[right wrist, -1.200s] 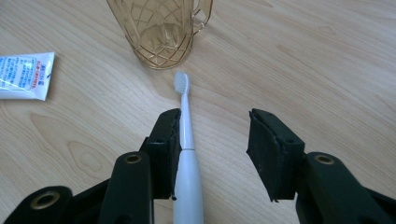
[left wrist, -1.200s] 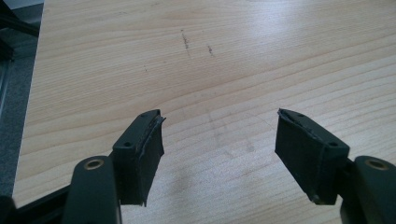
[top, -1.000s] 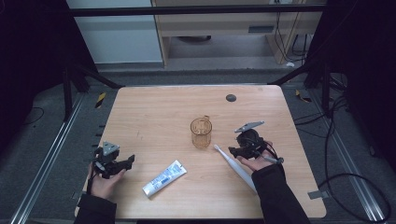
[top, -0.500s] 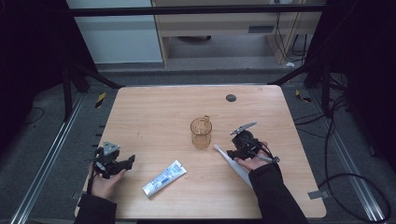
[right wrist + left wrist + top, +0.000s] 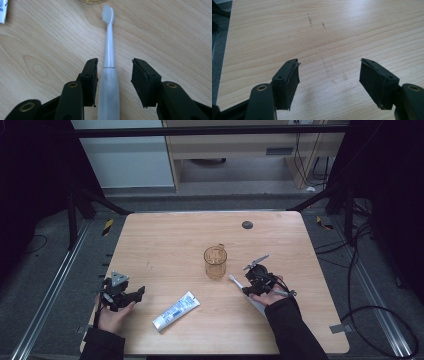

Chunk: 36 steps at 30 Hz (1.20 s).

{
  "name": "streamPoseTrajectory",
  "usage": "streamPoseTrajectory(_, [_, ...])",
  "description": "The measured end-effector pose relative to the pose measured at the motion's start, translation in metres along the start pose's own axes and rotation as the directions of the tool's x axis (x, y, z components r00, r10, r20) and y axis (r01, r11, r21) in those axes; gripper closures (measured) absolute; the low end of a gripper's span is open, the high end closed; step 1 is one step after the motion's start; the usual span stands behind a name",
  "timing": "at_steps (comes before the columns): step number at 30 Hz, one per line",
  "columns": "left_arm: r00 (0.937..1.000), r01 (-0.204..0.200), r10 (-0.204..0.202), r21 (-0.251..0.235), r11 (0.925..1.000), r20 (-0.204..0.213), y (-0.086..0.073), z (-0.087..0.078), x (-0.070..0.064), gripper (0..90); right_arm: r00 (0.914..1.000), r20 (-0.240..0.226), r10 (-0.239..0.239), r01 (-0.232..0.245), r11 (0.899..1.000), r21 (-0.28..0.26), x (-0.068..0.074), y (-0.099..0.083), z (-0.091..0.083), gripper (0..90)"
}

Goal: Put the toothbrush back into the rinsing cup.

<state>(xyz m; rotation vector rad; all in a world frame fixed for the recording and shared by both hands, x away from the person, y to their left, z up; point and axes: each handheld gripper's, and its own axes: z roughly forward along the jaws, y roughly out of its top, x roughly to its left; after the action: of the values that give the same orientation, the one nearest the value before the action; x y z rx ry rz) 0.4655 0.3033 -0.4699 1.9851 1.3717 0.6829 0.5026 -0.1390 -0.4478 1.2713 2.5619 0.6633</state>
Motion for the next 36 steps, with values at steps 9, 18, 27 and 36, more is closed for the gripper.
streamPoseTrajectory(9, [1.0000, -0.002, 0.002, 0.002, 1.0000, -0.001, 0.000, 0.000, 0.000, 30.9, 0.9999, -0.016, 0.002, -0.001, 1.000, 0.029, -0.001, -0.006, 0.008, 55.8])
streamPoseTrajectory(18, [1.0000, -0.003, 0.003, 0.003, 1.0000, -0.001, 0.000, 0.000, 0.000, 30.9, 0.9997, -0.024, 0.005, -0.003, 0.999, 0.050, 0.001, -0.011, 0.009, 56.1])
streamPoseTrajectory(27, [1.0000, -0.008, 0.008, 0.007, 0.9999, 0.001, 0.000, 0.001, 0.000, 30.9, 0.9994, -0.032, 0.010, -0.008, 0.997, 0.073, 0.000, -0.015, 0.012, 57.6])
streamPoseTrajectory(36, [1.0000, -0.007, 0.007, 0.009, 0.9999, 0.001, 0.000, 0.001, -0.001, 30.9, 0.9994, -0.034, 0.006, -0.003, 0.996, 0.089, -0.001, -0.017, 0.016, 60.7])
